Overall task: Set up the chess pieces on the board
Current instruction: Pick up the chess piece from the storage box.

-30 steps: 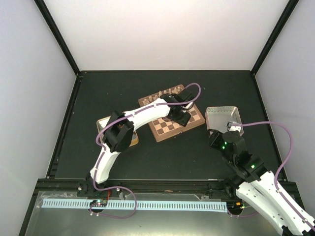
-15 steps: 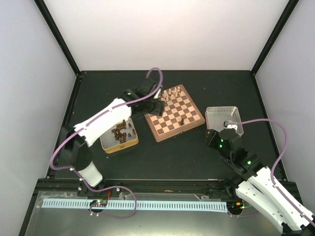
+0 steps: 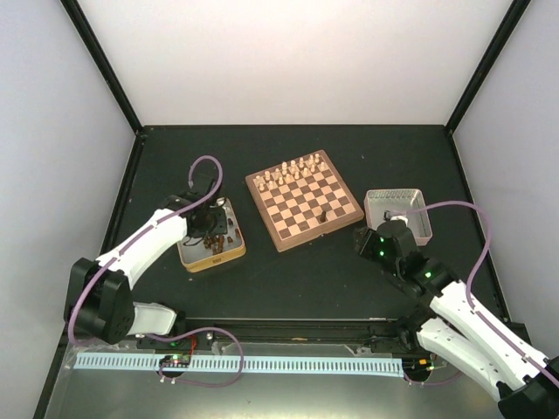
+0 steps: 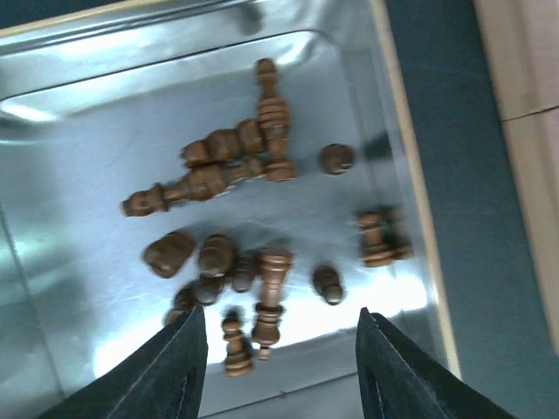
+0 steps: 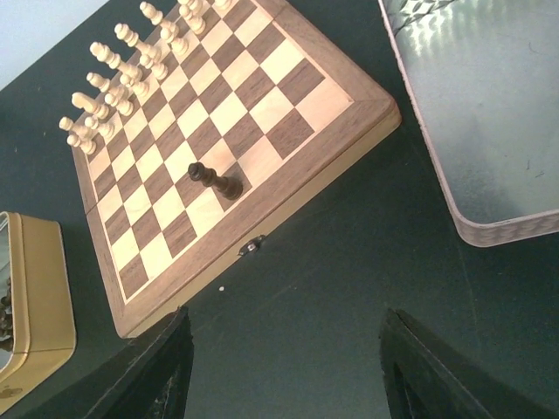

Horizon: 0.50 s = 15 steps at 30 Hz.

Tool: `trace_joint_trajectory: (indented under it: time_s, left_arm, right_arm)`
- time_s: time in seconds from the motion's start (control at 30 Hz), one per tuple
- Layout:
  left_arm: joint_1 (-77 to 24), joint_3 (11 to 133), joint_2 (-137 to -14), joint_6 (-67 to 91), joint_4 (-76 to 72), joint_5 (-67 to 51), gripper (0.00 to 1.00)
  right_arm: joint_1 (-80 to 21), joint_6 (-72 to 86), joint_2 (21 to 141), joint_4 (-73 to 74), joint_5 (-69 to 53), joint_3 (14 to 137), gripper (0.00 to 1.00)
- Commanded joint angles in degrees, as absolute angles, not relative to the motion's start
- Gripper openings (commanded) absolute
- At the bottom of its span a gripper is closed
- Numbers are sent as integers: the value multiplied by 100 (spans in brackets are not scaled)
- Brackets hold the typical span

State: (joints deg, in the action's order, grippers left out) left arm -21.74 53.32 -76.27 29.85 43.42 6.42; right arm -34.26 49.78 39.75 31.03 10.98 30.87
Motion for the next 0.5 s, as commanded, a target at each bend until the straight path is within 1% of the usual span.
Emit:
trace_joint_trajectory:
  time_s: [0.0, 0.07, 0.2, 0.3, 0.4, 0.47]
  left_arm:
    - [-1721, 5134, -7555, 3086, 4173, 487, 45]
    - [-1596, 5055, -7579, 3093, 4112, 396, 41]
    - [-1494, 4976, -7693, 3042, 3993, 335, 38]
    - [-1413, 4935, -7813, 2995, 3924, 361, 34]
    - [-1371, 4925, -7910, 2908, 3742, 107, 30]
    - [-1371, 4983, -7995, 2901, 3715, 51, 30]
  right_arm:
    - [-3410, 4911, 4090, 2866, 938, 3279, 59]
    - [-3411, 4930, 4110, 2827, 903, 3263, 58]
    - [-3410, 4937, 4113, 2795, 879, 3243, 56]
    - [-3410, 4931, 4113, 2793, 879, 3248, 55]
    - [-3410, 4931, 4105, 2804, 864, 3243, 55]
    - [-3417, 4922, 4117, 2802, 861, 3243, 55]
